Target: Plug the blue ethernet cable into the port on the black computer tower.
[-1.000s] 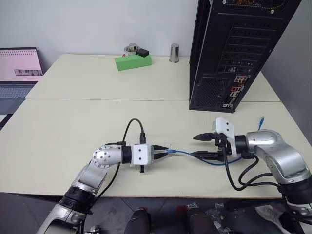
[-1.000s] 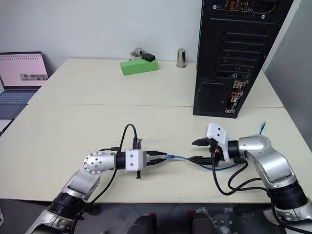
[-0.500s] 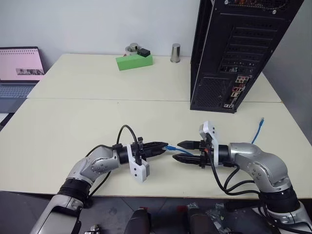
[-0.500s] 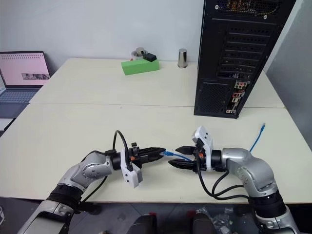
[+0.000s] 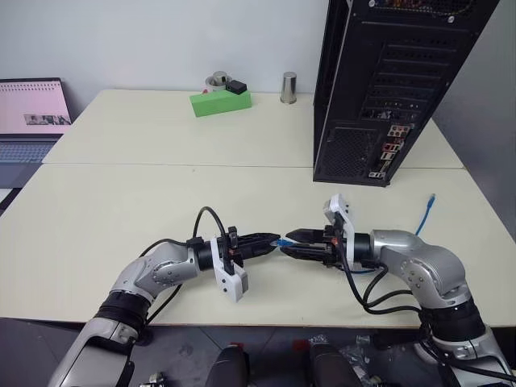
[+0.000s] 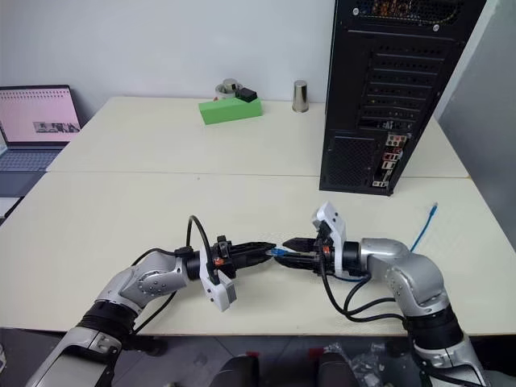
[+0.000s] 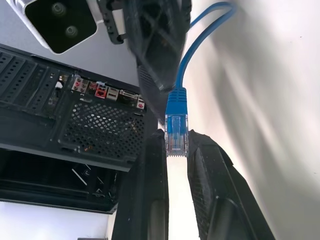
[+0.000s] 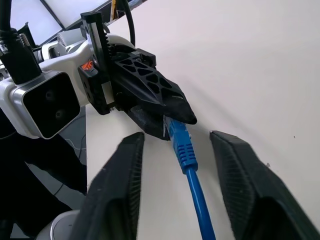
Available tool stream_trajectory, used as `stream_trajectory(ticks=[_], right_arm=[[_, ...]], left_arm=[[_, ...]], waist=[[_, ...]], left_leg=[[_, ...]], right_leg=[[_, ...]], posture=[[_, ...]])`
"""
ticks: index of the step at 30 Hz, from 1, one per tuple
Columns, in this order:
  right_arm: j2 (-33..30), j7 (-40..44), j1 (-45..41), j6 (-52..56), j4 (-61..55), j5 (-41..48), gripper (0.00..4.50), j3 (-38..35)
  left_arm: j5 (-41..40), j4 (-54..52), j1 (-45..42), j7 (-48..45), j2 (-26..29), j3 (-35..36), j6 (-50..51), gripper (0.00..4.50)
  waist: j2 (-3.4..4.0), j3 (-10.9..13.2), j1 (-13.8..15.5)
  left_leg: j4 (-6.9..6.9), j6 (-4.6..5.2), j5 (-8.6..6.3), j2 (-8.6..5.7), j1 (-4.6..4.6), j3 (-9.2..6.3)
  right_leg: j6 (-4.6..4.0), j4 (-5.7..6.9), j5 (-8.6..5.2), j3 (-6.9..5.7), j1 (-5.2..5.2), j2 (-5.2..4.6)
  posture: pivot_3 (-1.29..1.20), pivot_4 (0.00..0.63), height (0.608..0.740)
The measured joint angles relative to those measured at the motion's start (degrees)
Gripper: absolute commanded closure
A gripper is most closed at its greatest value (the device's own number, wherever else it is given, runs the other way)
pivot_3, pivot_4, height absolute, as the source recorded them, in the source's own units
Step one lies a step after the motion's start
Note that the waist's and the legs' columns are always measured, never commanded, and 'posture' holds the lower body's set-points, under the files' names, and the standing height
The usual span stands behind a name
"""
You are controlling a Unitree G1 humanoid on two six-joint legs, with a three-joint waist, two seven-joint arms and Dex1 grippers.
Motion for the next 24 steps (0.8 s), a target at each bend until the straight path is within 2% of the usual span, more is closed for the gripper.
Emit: stream_trajectory(ticks=[3, 6, 15, 17, 19, 24], right_arm=[[-0.33, 0.25, -0.01, 0.0, 0.63, 0.0, 3.93, 0.01], [-0.59, 0.94, -0.28, 0.0, 0.74, 0.11, 4.5, 0.05], [-0.95, 2.27, -1.93, 0.78, 2.51, 1.05, 4.5, -0.01], [-1.02, 2.31, -2.21, 0.99, 2.83, 1.42, 4.5, -0.13], [-1.09, 2.31, -2.6, 1.21, 3.29, 1.85, 4.5, -0.14], [-2.21, 2.45, -2.75, 1.73, 3.77, 2.0, 4.5, -0.13]], left_arm=[[0.56, -0.18, 0.0, 0.62, 0.25, 0.0, -0.05, 4.21], [1.08, -0.44, 0.01, 1.54, 0.39, 0.0, -0.01, 4.21], [2.38, -1.03, 0.02, 3.62, 0.64, 0.04, 0.22, 4.21], [2.67, -1.13, 0.09, 4.25, 0.56, 0.04, 0.44, 3.51], [2.55, -1.26, 0.08, 4.25, 0.33, 0.02, 1.25, 3.35], [-1.22, -1.25, 0.23, 1.42, 0.7, -1.88, 3.39, 2.33]], waist=[[0.0, 0.0, 0.01], [0.0, 0.0, -0.03], [0.0, 0.0, -0.01], [0.0, 0.0, -0.02], [0.0, 0.0, -0.01], [0.0, 0.0, -0.01]], left_leg=[[0.0, 0.0, 0.0, 0.0, 0.0, 0.0], [0.0, 0.0, 0.0, 0.0, 0.01, 0.0], [0.0, 0.0, 0.0, 0.0, 0.0, 0.0], [0.0, 0.0, 0.0, 0.0, 0.0, 0.0], [0.0, 0.0, 0.0, 0.0, 0.0, 0.0], [0.0, 0.0, 0.0, 0.0, 0.0, 0.0]], right_leg=[[0.0, 0.0, 0.0, 0.0, 0.0, 0.0], [0.0, 0.0, 0.0, 0.0, 0.0, 0.0], [0.0, 0.0, 0.0, 0.0, 0.0, 0.0], [0.0, 0.0, 0.0, 0.0, 0.0, 0.0], [0.0, 0.0, 0.0, 0.0, 0.0, 0.0], [0.0, 0.0, 0.0, 0.0, 0.0, 0.0]], posture=[[0.0, 0.15, 0.74], [0.0, 0.15, 0.74], [0.0, 0.15, 0.74], [0.0, 0.15, 0.74], [0.0, 0.15, 0.74], [0.0, 0.15, 0.74]])
